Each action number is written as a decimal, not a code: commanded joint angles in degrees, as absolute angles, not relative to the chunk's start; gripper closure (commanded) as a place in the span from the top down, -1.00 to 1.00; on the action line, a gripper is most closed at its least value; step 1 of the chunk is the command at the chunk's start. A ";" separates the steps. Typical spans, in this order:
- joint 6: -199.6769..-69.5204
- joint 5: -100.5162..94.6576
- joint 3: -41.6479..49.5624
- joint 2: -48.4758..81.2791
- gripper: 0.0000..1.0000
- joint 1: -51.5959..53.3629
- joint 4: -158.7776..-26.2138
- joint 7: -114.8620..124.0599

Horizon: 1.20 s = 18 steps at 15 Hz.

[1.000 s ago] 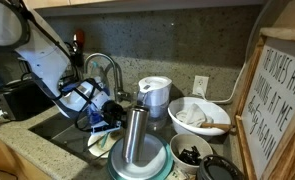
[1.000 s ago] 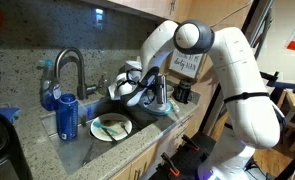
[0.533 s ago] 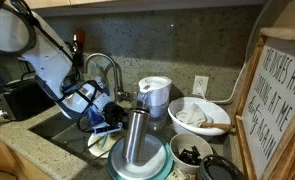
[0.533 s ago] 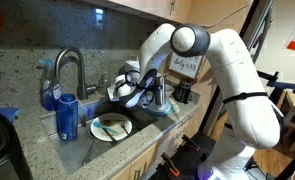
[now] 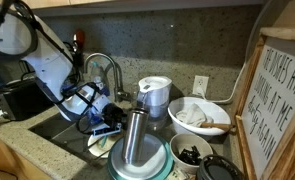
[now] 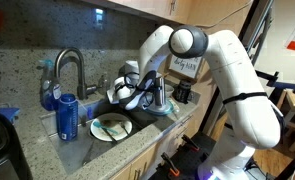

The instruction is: Take the object in the sink and put it in the bowl on the counter

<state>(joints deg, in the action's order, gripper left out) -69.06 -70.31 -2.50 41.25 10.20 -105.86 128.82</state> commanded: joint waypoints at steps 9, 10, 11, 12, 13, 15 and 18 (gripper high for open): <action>-63.86 -72.75 -3.21 42.89 0.23 10.72 -104.62 129.78; -64.07 -72.56 -3.41 42.53 0.23 10.67 -104.60 129.60; -63.90 -72.47 -3.54 42.17 0.23 10.82 -104.57 129.62; -63.75 -72.47 -3.65 41.97 0.23 10.96 -104.50 129.59; -63.33 -72.48 -3.69 41.97 0.23 11.17 -104.35 129.60; -62.61 -72.28 -4.05 41.67 0.23 11.24 -104.26 129.48; -62.67 -72.03 -4.70 40.98 0.23 11.15 -104.40 129.43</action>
